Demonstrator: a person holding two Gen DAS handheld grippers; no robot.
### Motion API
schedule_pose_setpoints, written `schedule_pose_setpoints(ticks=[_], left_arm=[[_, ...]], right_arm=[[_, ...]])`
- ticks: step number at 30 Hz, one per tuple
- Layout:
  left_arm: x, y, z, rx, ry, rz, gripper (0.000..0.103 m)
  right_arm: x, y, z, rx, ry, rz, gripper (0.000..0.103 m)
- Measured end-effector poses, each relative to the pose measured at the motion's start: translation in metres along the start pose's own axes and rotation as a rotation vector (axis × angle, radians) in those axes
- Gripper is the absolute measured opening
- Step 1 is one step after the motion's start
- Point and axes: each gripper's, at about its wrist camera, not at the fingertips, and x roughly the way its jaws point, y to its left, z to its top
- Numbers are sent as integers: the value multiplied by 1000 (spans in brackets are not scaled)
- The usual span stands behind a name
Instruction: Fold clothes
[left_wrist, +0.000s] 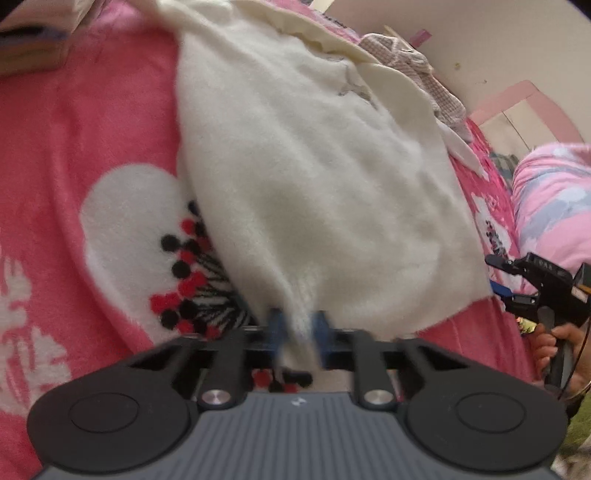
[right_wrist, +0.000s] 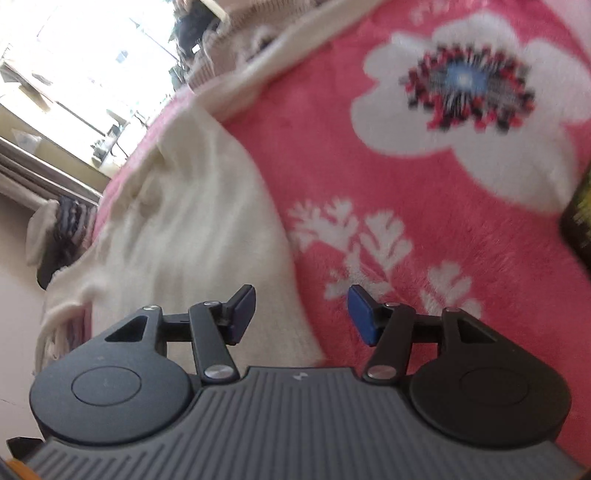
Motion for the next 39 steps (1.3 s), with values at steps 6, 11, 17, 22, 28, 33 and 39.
schedule_pose_setpoints(ticks=[6,11,17,22,28,33,39], left_arm=[[-45,-5,0,27,-94,-74,6],[-82,-1,3,28,-94,-103,6],[-42,25,-15,14,59,-1,5],[-48,29,-27,36,116,44,16],[-101,29,10,93,-9,123,24],[-86,14,72,102,-122,120,28],[-28,3,136,109,-116,145,29]], right_arm=[[-20,9,-9,4,1,82,3],[-62,32,-16,-77,-14,116,2],[-44,15,-32,-124,132,-98,0],[-70,20,-25,-148,48,-64,3],[-84,49,-12,-272,-18,-20,4],[-36,91,15,-287,12,115,4],[21,138,34,-277,86,202,4]])
